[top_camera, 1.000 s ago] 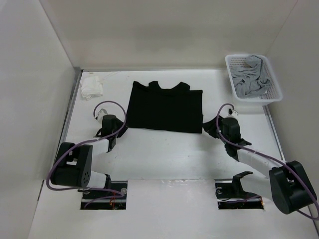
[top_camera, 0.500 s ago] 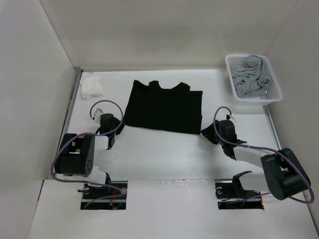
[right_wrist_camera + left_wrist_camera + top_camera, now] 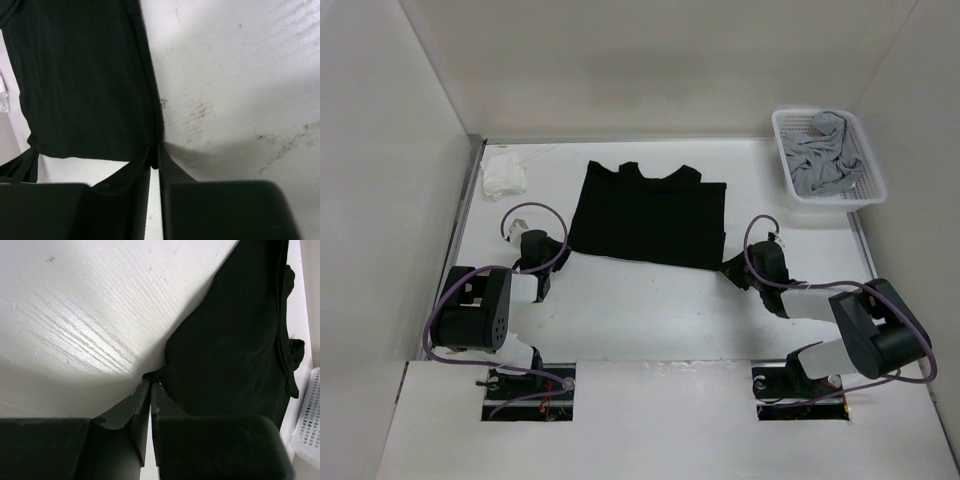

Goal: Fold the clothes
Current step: Fold the tank top

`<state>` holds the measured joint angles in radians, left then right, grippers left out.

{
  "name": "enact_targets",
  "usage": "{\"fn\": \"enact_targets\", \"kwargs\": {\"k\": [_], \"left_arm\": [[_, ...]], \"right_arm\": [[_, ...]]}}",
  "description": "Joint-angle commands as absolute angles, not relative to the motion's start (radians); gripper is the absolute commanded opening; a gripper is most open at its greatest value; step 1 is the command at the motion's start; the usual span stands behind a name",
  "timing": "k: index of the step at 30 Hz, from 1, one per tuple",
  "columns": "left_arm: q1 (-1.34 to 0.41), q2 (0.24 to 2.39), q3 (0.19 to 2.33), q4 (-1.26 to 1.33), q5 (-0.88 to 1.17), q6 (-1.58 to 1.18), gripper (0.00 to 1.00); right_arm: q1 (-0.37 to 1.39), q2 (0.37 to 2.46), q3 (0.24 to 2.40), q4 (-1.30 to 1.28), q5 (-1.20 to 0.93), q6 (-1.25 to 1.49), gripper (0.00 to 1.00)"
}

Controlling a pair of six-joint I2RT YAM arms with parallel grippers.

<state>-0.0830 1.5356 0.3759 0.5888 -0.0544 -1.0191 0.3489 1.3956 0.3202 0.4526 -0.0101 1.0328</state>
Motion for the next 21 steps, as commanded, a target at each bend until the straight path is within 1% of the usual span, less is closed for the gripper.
{"fn": "enact_targets", "kwargs": {"k": [1, 3, 4, 6, 7, 9, 11, 15, 18, 21], "left_arm": [[-0.079, 1.514, 0.359, 0.58, -0.041, -1.02, 0.03], [-0.082, 1.488, 0.356, 0.575, -0.035, -1.025, 0.0], [-0.082, 1.458, 0.356, 0.569, -0.02, -1.026, 0.0], [-0.087, 1.363, 0.354, 0.537, -0.009, -1.031, 0.0], [-0.091, 1.279, 0.357, 0.496, -0.011, -1.029, 0.0], [-0.106, 1.081, 0.383, 0.358, -0.021, -1.019, 0.0], [-0.128, 0.834, 0.444, 0.173, -0.057, -0.988, 0.0], [-0.18, 0.527, 0.639, -0.116, -0.113, -0.913, 0.0], [-0.217, 0.413, 0.786, -0.262, -0.127, -0.882, 0.0], [-0.232, 0.364, 0.871, -0.334, -0.137, -0.882, 0.0]], "right_arm": [[0.37, 1.382, 0.308, 0.506, 0.021, 1.071, 0.1], [0.375, 1.355, 0.304, 0.509, 0.034, 1.069, 0.03], [0.375, 1.321, 0.299, 0.515, 0.037, 1.063, 0.01], [0.381, 1.209, 0.293, 0.496, 0.044, 1.039, 0.0], [0.389, 1.151, 0.293, 0.473, 0.048, 1.023, 0.0], [0.407, 0.966, 0.314, 0.332, 0.055, 0.988, 0.0], [0.458, 0.727, 0.372, 0.11, 0.098, 0.931, 0.0], [0.571, 0.404, 0.567, -0.275, 0.236, 0.835, 0.0], [0.671, 0.318, 0.771, -0.463, 0.34, 0.775, 0.0], [0.764, 0.324, 0.909, -0.523, 0.396, 0.747, 0.0]]}}
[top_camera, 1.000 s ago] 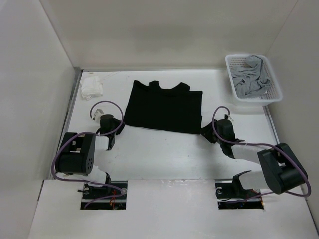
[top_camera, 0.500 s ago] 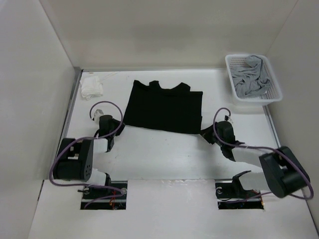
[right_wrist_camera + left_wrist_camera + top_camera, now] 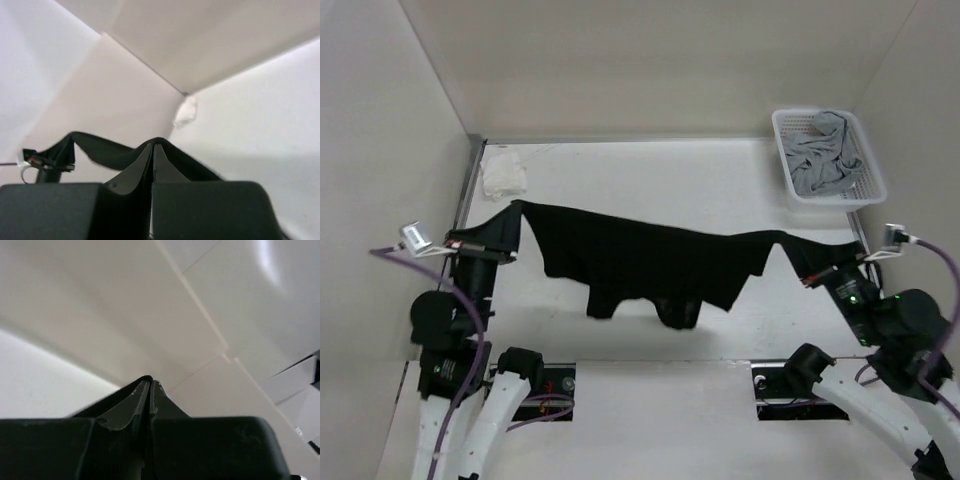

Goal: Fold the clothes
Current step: Fold the tank top

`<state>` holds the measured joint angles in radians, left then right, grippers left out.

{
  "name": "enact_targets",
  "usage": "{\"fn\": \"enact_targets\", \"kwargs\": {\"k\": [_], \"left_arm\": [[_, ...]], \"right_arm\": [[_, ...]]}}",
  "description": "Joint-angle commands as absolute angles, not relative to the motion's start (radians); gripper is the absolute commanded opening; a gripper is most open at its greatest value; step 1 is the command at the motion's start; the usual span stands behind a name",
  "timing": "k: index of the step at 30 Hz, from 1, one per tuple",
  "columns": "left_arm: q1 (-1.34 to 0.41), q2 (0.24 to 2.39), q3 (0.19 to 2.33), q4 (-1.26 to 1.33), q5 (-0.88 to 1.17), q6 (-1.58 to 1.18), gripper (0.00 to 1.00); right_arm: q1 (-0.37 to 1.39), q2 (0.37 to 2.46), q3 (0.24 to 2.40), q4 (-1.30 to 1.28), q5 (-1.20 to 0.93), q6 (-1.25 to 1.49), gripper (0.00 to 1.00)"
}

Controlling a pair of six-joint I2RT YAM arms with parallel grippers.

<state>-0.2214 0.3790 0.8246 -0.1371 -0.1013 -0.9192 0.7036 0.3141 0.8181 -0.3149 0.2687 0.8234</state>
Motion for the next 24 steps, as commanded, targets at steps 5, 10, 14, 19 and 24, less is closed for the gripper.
{"fn": "enact_targets", "kwargs": {"k": [5, 10, 14, 19, 24], "left_arm": [[-0.234, 0.37, 0.888, -0.364, -0.137, -0.885, 0.0], [-0.212, 0.484, 0.747, -0.284, -0.137, -0.871, 0.0], [-0.16, 0.731, 0.591, -0.085, -0.123, -0.879, 0.0], [-0.105, 1.2, 0.567, 0.251, -0.123, -0.922, 0.0], [-0.044, 1.576, 0.838, 0.353, -0.104, -0.948, 0.0]], "right_arm": [[0.86, 0.42, 0.97, -0.505, 0.446, 0.715, 0.0], [0.727, 0.615, 0.823, -0.297, 0.317, 0.71, 0.0], [0.468, 0.913, 0.706, 0.007, 0.047, 0.773, 0.0], [0.305, 1.395, 0.811, 0.267, -0.119, 0.818, 0.0], [0.211, 1.718, 1.084, 0.27, -0.173, 0.841, 0.0]]}}
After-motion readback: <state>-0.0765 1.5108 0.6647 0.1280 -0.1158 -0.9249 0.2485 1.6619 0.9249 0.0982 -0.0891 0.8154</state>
